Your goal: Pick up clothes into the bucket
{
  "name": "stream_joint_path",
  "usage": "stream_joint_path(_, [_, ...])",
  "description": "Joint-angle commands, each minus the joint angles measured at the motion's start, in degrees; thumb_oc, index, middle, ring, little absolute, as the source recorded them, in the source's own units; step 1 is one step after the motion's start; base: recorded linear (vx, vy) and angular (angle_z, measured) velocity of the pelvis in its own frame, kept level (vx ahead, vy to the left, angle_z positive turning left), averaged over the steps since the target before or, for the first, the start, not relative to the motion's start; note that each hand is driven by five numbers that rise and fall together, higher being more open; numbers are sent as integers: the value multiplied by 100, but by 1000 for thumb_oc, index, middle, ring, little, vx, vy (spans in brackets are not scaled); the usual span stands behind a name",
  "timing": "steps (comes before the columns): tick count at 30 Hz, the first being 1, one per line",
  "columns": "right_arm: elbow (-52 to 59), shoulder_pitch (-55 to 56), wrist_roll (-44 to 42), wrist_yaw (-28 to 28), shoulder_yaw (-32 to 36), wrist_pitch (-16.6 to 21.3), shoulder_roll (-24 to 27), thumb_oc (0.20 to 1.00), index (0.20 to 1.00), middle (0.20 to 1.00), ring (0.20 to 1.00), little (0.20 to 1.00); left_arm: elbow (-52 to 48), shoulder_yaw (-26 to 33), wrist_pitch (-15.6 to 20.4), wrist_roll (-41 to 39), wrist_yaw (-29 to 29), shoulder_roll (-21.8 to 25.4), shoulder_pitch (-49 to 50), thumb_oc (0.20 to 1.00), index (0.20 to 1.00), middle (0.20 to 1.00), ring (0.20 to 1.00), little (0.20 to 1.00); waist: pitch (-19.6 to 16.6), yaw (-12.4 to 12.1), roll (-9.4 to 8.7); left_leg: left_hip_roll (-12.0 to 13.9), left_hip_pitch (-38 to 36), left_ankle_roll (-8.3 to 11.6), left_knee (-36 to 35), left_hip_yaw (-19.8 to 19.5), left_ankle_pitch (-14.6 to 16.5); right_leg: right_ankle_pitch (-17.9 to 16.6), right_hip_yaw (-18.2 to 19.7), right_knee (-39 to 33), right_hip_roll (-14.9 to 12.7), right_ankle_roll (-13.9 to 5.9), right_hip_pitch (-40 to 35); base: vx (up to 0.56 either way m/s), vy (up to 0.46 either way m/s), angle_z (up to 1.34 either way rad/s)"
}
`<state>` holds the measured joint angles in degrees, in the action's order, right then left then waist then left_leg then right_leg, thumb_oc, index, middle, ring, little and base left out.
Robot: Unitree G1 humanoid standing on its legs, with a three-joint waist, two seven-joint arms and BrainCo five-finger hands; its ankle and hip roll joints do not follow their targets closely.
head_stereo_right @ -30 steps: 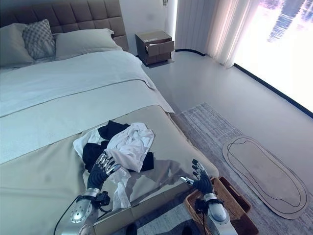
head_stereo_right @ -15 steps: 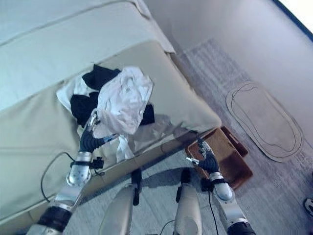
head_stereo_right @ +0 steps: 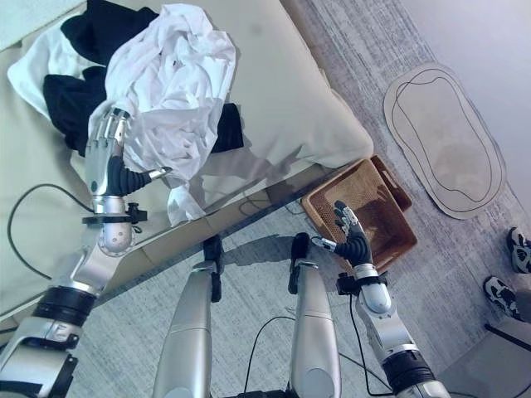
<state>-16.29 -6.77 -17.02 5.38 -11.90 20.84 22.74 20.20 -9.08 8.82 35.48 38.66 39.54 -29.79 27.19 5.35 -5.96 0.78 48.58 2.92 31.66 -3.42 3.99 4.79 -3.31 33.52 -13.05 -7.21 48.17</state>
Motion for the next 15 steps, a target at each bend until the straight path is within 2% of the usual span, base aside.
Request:
stream_joint_path(1, [329, 137, -140, -38, 24, 397, 114, 1000, 1000, 1000, 1000, 1000, 391, -167, -304, 484, 305, 273, -422, 1000, 1000, 1000, 1000, 1000, -394, 62, 5, -120, 213, -246, 488, 230, 341, -419, 117, -276, 39, -87, 6, 0, 0, 0])
stream_joint_path(7, [341, 87, -197, -114, -3, 421, 146, 1000, 1000, 1000, 1000, 1000, 942, -410, -508, 639, 271, 492, -833, 1000, 1000, 1000, 1000, 1000, -425, 163, -14, -127, 323, -268, 471, 214, 343, -449, 142, -327, 58, -102, 136, 0, 0, 0])
stream_joint_path(14, [283, -32, -204, -162, -40, 427, 196, 1000, 1000, 1000, 1000, 1000, 1855, -1051, -583, 591, -104, 629, -1417, 1000, 1000, 1000, 1000, 1000, -502, 282, 5, -153, 400, -281, 390, 240, 311, -522, 187, -438, 75, -118, 227, 2, 5, 0])
stream_joint_path(15, [253, -73, -197, -159, -54, 420, 202, 1000, 1000, 1000, 1000, 1000, 2059, -1191, -528, 524, -254, 632, -1499, 674, 674, 674, 674, 674, -518, 302, 4, -152, 419, -287, 380, 254, 302, -541, 203, -472, 84, -120, 234, 0, 0, 0])
